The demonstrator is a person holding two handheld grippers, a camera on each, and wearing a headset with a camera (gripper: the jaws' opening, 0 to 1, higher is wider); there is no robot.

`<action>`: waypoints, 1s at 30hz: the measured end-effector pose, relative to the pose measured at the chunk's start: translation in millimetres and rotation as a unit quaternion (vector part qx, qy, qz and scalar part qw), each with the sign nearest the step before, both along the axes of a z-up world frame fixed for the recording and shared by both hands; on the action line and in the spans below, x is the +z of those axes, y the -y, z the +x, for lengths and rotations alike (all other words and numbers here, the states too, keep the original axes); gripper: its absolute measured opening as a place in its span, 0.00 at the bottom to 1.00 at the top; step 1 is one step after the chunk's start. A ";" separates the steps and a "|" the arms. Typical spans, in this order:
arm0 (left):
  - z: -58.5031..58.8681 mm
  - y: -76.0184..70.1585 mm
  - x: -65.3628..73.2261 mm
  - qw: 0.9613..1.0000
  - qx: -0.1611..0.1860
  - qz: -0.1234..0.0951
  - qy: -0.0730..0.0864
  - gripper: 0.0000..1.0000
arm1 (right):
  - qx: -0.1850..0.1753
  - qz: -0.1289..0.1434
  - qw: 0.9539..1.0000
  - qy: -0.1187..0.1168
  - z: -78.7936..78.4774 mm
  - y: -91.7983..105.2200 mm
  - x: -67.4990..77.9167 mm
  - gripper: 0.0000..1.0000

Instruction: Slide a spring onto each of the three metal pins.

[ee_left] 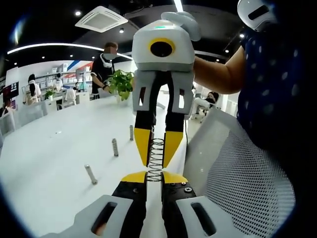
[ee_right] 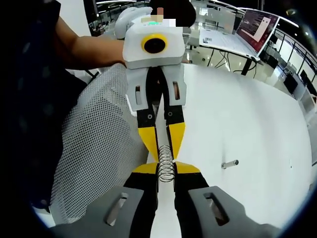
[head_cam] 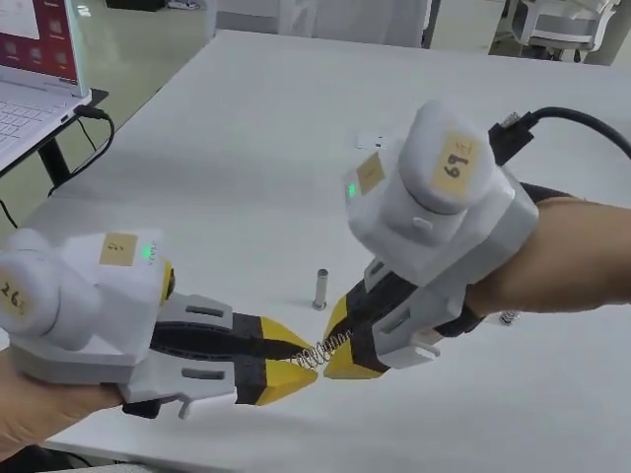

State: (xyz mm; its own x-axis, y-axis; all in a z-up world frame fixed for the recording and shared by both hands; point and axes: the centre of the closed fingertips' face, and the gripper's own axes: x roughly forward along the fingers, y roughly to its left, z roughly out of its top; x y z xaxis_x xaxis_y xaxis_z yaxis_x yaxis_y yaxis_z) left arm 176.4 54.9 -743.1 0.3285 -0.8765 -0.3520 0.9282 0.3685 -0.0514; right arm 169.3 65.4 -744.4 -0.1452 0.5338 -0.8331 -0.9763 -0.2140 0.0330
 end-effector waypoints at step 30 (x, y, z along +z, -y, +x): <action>-1.6 5.6 -8.6 1.000 -0.005 0.009 -0.003 0.04 | 0.016 -0.036 0.999 0.011 -5.7 -6.0 6.9 0.08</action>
